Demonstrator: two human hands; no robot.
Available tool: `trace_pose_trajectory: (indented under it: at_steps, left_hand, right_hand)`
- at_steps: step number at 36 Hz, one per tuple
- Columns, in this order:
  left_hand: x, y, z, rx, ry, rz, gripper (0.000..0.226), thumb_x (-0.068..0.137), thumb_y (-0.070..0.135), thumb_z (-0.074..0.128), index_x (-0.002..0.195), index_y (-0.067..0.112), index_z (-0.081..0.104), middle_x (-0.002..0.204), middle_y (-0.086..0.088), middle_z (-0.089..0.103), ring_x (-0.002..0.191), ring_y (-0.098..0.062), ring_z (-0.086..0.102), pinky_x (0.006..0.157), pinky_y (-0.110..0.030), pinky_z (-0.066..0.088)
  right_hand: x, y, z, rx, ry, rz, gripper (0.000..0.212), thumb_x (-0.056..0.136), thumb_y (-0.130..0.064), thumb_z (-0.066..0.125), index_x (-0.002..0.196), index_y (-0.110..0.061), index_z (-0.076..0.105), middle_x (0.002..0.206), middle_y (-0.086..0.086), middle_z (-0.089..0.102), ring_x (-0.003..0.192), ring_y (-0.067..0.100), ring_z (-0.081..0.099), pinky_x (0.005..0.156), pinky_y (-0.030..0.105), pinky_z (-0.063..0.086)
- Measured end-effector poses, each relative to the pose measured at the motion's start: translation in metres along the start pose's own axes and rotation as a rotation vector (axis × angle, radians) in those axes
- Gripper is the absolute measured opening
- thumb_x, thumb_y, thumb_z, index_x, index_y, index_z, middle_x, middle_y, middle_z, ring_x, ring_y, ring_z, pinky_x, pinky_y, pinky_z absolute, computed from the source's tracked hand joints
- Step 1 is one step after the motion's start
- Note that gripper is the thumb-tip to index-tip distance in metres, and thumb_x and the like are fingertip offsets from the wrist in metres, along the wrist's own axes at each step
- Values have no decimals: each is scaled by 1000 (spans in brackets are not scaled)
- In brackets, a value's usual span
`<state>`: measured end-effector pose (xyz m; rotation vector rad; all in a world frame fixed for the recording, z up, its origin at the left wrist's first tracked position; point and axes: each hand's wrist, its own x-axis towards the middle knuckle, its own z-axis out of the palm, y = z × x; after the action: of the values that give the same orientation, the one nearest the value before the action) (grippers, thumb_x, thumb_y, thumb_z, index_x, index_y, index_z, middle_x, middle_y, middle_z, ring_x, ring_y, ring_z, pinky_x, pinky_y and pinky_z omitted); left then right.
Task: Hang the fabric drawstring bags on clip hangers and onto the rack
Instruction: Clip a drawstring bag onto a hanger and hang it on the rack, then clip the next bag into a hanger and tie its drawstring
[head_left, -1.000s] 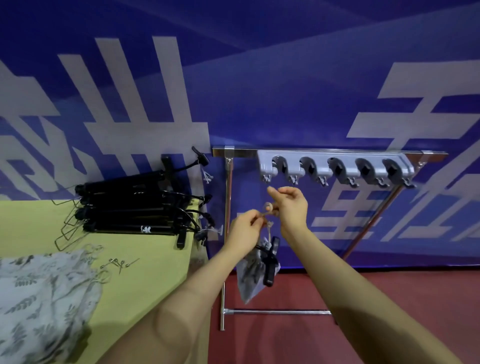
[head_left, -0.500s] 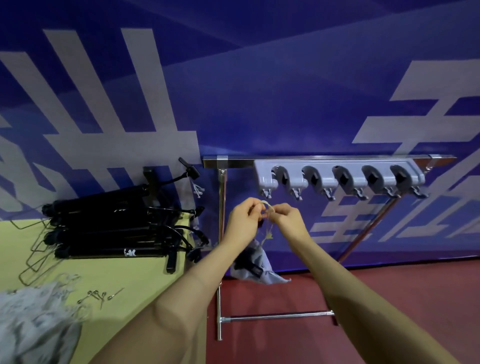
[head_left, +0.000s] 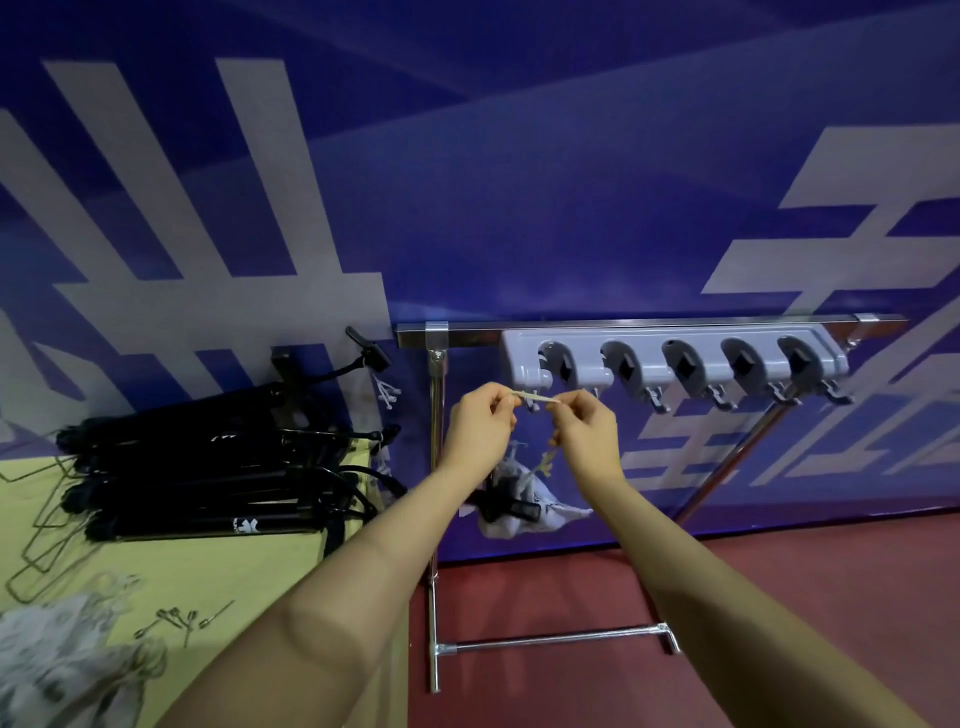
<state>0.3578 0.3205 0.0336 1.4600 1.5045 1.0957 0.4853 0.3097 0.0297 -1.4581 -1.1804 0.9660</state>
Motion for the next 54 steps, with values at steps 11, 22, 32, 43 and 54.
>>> trace_pose_trajectory:
  at_steps: [11,22,32,43,54]
  left_hand:
    - [-12,-15,17,214,-75,-170,22,93,9,49,101,4,69,101,-15,70,98,-29,63,80,-31,48]
    - [-60,-5,-9,220,10,-251,23,90,10,48,106,11,65,108,-9,68,102,-26,61,84,-27,47]
    - [-129,-26,-63,188,188,-306,18,86,3,50,94,5,66,96,-18,69,91,-32,66,84,-41,54]
    - [-206,-53,-168,202,335,-417,17,93,11,47,95,13,64,104,-10,68,94,-29,65,86,-36,51]
    - [-259,-119,-296,232,419,-493,23,97,13,45,112,7,62,116,-9,64,88,-17,56,72,-21,41]
  right_hand:
    - [-6,7,2,-364,-119,21,15,95,-10,51,92,-3,65,76,9,61,68,19,53,61,26,38]
    - [-46,-2,-5,-382,-191,15,13,92,-8,48,87,-8,60,78,7,61,73,20,55,57,26,40]
    - [-110,-2,39,-361,-386,-10,15,87,0,48,81,-5,61,78,11,62,77,27,58,80,48,52]
    - [-178,-18,132,-390,-628,-81,15,91,-5,48,81,-8,59,77,10,64,60,18,59,59,25,53]
    - [-248,-24,268,-435,-790,-122,18,89,-4,49,81,-11,63,76,5,63,69,22,59,57,27,44]
